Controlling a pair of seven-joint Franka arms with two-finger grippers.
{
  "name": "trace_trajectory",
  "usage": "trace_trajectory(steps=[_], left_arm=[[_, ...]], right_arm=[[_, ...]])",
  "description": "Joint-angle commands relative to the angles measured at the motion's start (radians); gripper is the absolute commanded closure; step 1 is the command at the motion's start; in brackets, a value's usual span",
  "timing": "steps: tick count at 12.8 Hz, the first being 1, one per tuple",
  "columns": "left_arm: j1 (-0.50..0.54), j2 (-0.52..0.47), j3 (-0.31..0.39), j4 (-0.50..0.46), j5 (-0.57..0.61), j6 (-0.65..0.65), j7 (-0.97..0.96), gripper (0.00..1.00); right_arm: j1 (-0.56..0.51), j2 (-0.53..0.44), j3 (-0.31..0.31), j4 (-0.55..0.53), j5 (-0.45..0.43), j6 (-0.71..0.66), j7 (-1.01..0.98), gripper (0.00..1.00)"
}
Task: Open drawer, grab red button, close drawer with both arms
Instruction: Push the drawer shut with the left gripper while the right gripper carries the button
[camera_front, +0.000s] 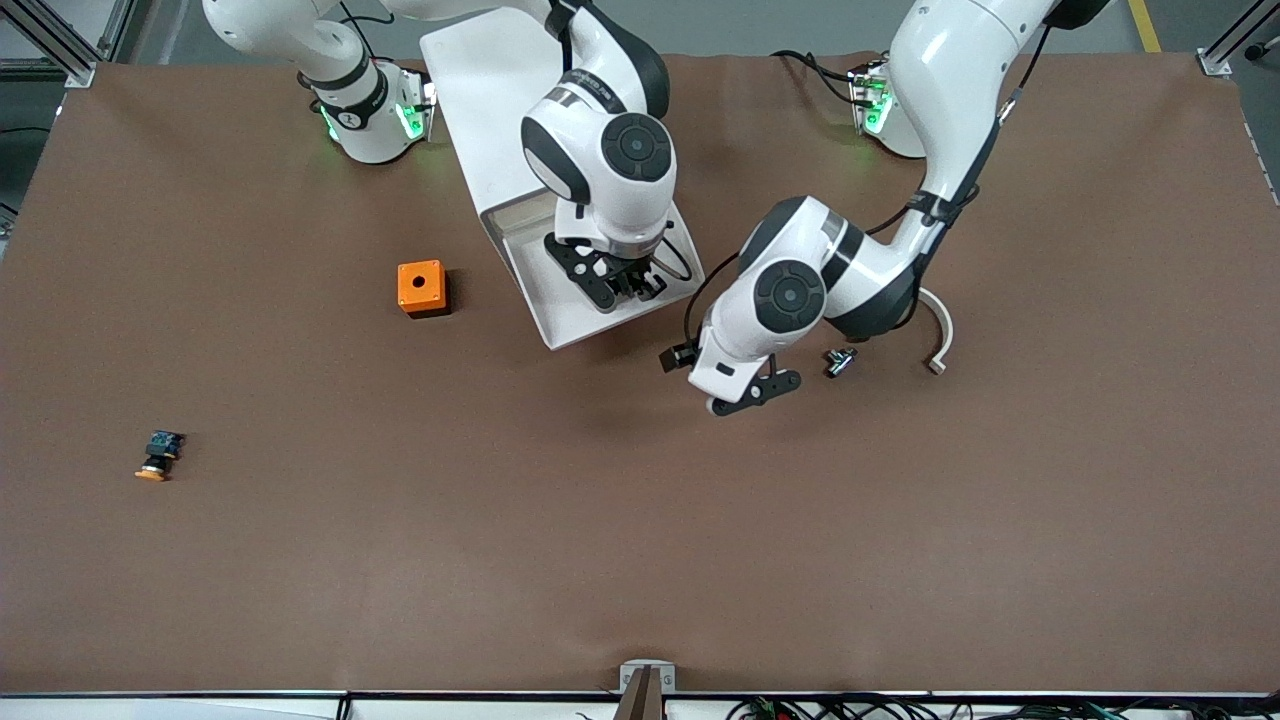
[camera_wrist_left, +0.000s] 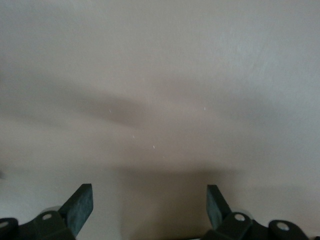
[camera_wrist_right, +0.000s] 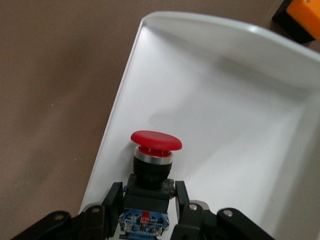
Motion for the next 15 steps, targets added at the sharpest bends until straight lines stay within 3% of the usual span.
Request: trace_trajectory(steps=[1, 5, 9, 11, 15], left_arm=[[-0.039, -0.048, 0.004, -0.057, 0.020, 0.018, -0.074, 0.00], [-0.090, -0.038, 0.002, -0.059, 0.020, 0.033, -0.115, 0.00], [-0.145, -0.039, 0.001, -0.064, 0.020, 0.036, -0.186, 0.00], [-0.180, -0.047, 0.001, -0.083, 0.020, 0.036, -0.220, 0.00], [-0.211, -0.048, -0.048, -0.105, 0.020, 0.033, -0.292, 0.00]], right_arm=[[-0.109, -0.063, 0.002, 0.056, 0.043, -0.124, -0.220, 1.00], [-0.336, -0.125, -0.001, 0.053, 0.039, -0.173, -0.655, 1.00], [-0.600, -0.122, -0.002, 0.044, 0.007, -0.149, -1.102, 1.00], [-0.696, -0.116, -0.002, -0.017, -0.058, -0.051, -1.288, 1.00], [-0.864, -0.077, -0.002, -0.180, -0.083, 0.230, -1.579, 1.00]])
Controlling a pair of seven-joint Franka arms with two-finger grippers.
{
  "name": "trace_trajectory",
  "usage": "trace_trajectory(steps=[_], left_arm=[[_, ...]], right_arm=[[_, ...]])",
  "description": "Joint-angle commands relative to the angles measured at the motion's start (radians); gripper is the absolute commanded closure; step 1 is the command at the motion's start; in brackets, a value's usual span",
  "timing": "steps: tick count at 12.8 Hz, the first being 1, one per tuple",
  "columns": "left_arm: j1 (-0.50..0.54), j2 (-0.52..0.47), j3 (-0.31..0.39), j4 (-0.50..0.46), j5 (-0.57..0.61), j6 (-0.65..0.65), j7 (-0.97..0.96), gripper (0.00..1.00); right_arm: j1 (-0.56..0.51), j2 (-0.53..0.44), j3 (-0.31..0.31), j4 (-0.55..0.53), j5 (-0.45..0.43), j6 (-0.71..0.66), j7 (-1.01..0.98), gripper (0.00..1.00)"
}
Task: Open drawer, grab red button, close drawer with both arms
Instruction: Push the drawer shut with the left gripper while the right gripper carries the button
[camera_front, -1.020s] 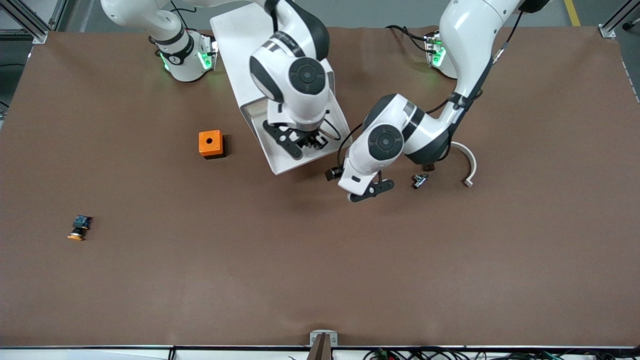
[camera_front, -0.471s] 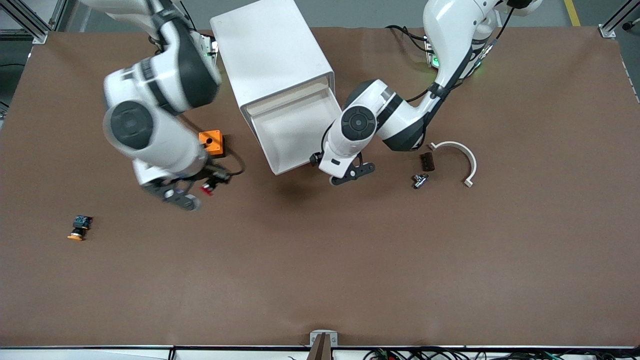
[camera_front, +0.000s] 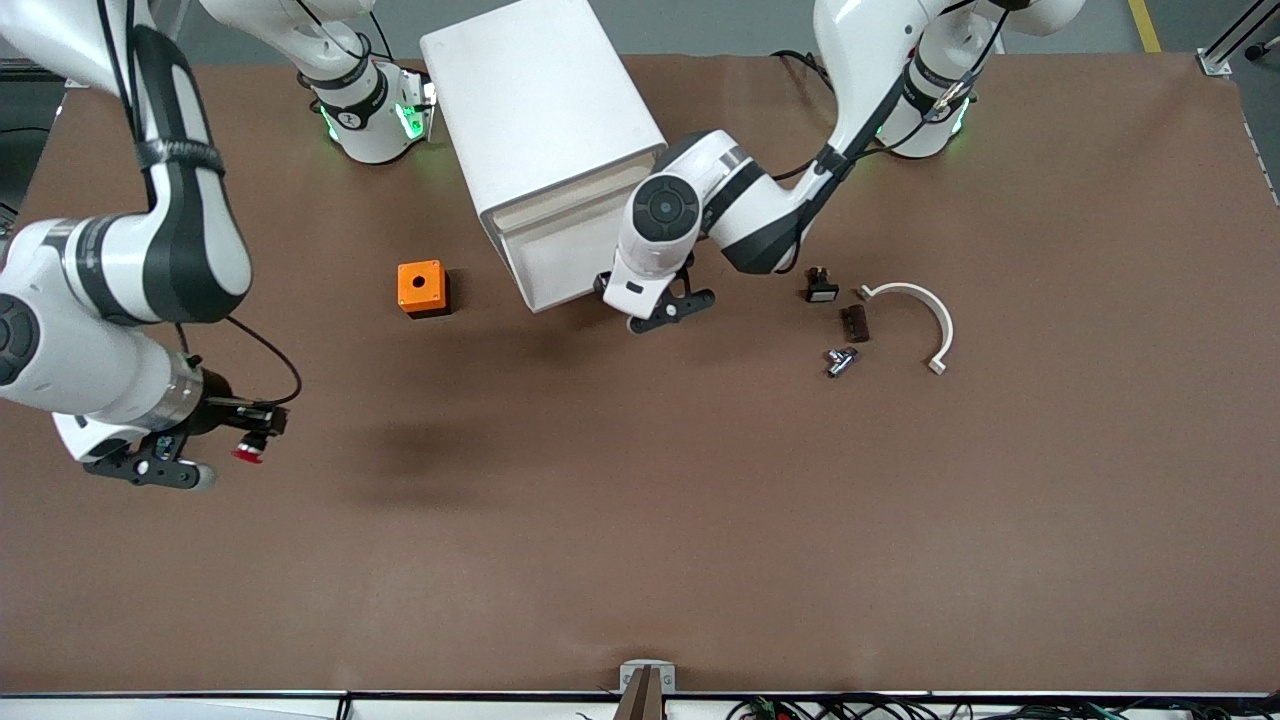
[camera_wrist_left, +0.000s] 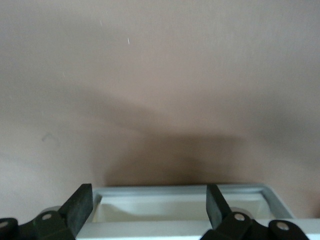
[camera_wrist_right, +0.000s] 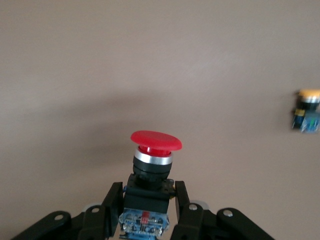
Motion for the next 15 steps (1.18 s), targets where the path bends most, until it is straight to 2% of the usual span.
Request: trace_trajectory(steps=[1, 8, 12, 14, 15], left_arm=[[-0.004, -0.034, -0.045, -0.048, 0.019, 0.012, -0.060, 0.00], [-0.005, -0.025, -0.135, -0.081, 0.019, 0.003, -0.194, 0.00], [-0.027, -0.011, -0.135, -0.075, 0.019, 0.008, -0.223, 0.00], [-0.013, -0.011, -0.122, -0.065, 0.028, 0.009, -0.211, 0.00], [0.001, -0.016, -0.102, -0.050, 0.048, 0.006, -0.209, 0.00]], right_arm=[[-0.094, 0.023, 0.025, -0.097, -0.045, 0.148, -0.118, 1.00], [-0.217, 0.196, 0.025, -0.114, -0.070, 0.370, -0.301, 1.00], [-0.237, 0.230, 0.026, -0.112, -0.070, 0.392, -0.324, 1.00], [-0.237, 0.237, 0.026, -0.109, -0.058, 0.392, -0.320, 0.00], [-0.239, 0.237, 0.026, -0.108, -0.058, 0.390, -0.320, 0.00]])
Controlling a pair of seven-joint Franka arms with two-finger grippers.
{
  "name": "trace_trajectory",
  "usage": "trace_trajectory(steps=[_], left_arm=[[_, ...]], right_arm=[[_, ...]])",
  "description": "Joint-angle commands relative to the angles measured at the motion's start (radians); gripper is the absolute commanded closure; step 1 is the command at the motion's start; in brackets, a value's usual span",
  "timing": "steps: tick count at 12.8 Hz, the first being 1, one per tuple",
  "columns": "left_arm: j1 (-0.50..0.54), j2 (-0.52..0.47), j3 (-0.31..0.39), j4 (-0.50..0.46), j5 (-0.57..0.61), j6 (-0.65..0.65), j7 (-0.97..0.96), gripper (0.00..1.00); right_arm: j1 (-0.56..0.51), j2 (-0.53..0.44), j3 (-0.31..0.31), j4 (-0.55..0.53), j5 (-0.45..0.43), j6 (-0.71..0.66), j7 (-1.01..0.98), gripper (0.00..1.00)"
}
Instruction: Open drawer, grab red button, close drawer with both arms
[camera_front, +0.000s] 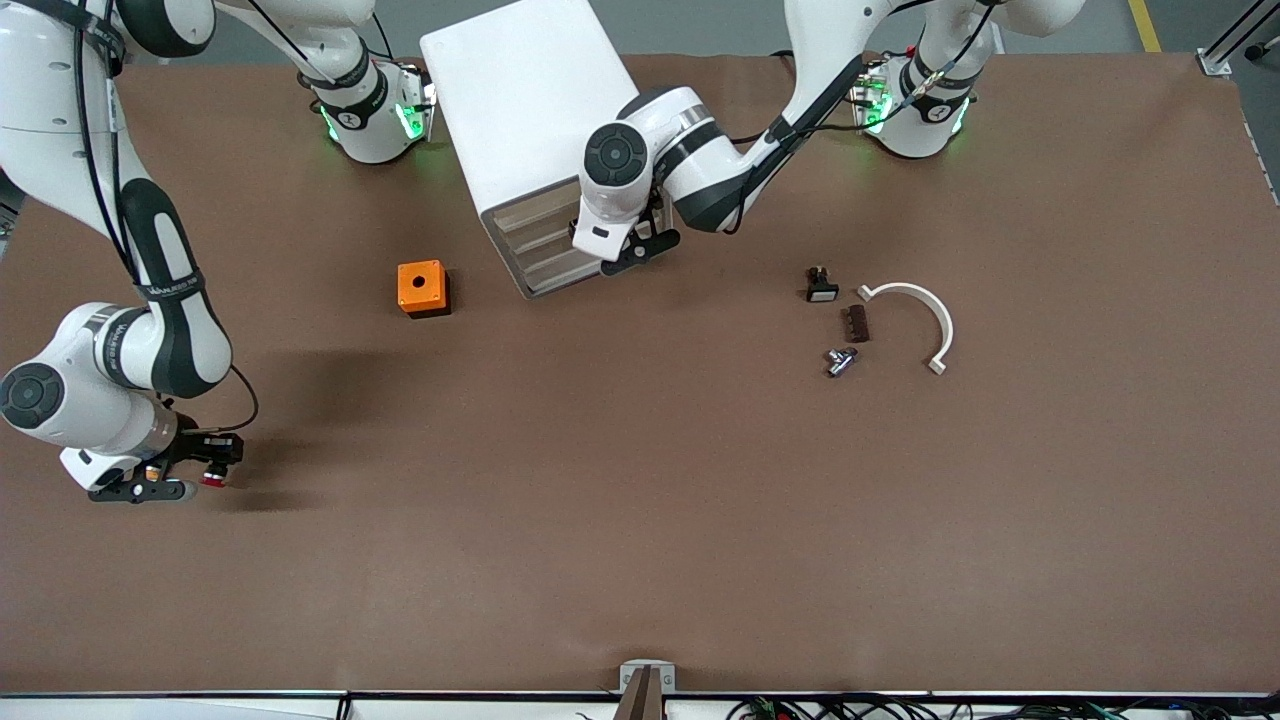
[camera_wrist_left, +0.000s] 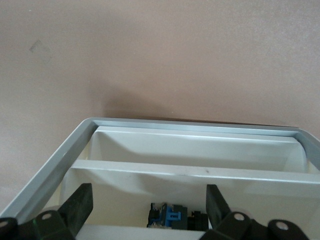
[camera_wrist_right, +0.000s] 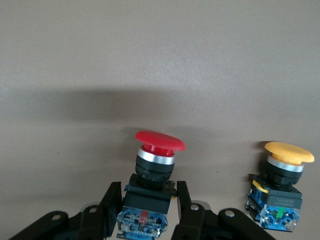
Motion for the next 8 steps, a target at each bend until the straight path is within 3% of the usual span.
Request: trace_trajectory(steps=[1, 5, 8], left_arm=[[0.037, -0.020, 0.040, 0.030, 0.047, -0.001, -0.021, 0.00], [0.196, -0.062, 0.044, 0.150, 0.165, -0.194, 0.113, 0.00], [0.347, -0.158, 0.044, 0.147, 0.168, -0.308, 0.357, 0.00]], right_arm=[[-0.021, -0.005, 0.021, 0.012, -0.004, -0.012, -0.004, 0.00], [-0.007, -0.057, 0.024, 0.016, -0.010, -0.073, -0.028, 0.00], [-0.004, -0.140, 0.029, 0.033, -0.010, -0.175, -0.075, 0.00]])
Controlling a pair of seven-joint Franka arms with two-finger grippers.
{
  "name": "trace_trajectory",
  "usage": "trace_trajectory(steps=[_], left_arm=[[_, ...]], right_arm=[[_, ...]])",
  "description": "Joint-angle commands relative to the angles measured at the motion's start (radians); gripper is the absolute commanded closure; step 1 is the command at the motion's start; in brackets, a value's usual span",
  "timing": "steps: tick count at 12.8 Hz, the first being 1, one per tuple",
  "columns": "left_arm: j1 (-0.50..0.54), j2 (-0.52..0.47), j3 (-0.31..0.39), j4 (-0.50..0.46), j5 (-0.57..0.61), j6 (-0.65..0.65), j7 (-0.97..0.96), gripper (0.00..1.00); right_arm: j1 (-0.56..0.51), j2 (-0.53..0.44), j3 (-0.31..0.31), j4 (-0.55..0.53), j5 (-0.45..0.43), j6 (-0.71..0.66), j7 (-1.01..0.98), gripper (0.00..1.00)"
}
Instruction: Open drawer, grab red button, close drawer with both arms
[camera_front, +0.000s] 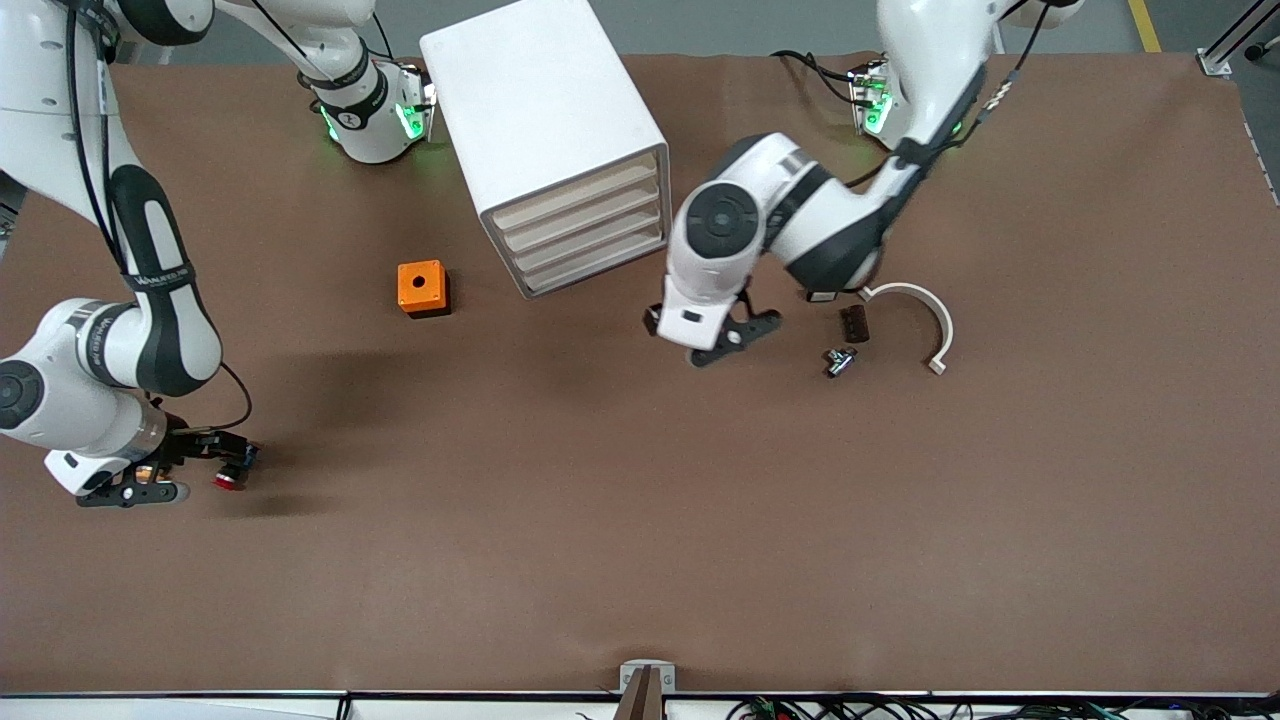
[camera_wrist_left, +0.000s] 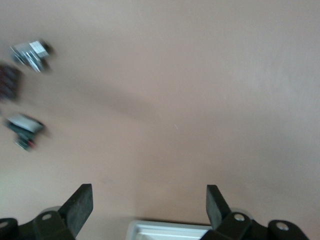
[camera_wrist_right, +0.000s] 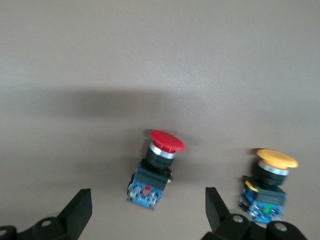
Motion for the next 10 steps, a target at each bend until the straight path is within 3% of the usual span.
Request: trace_trajectory(steps=[1, 5, 10], left_arm=[[0.109, -0.108, -0.007, -0.023, 0.030, -0.098, 0.179, 0.00], [0.293, -0.253, -0.009, -0.022, 0.042, -0.193, 0.350, 0.00], [0.448, -0.392, -0.009, -0.019, 0.039, -0.316, 0.600, 0.00]], right_arm=[[0.005, -0.102, 0.012, 0.018, -0.009, -0.140, -0.014, 0.00], [0.031, -0.243, 0.012, 0.043, 0.002, -0.390, 0.131, 0.00], [0.036, -0.386, 0.013, 0.147, 0.002, -0.642, 0.133, 0.00]])
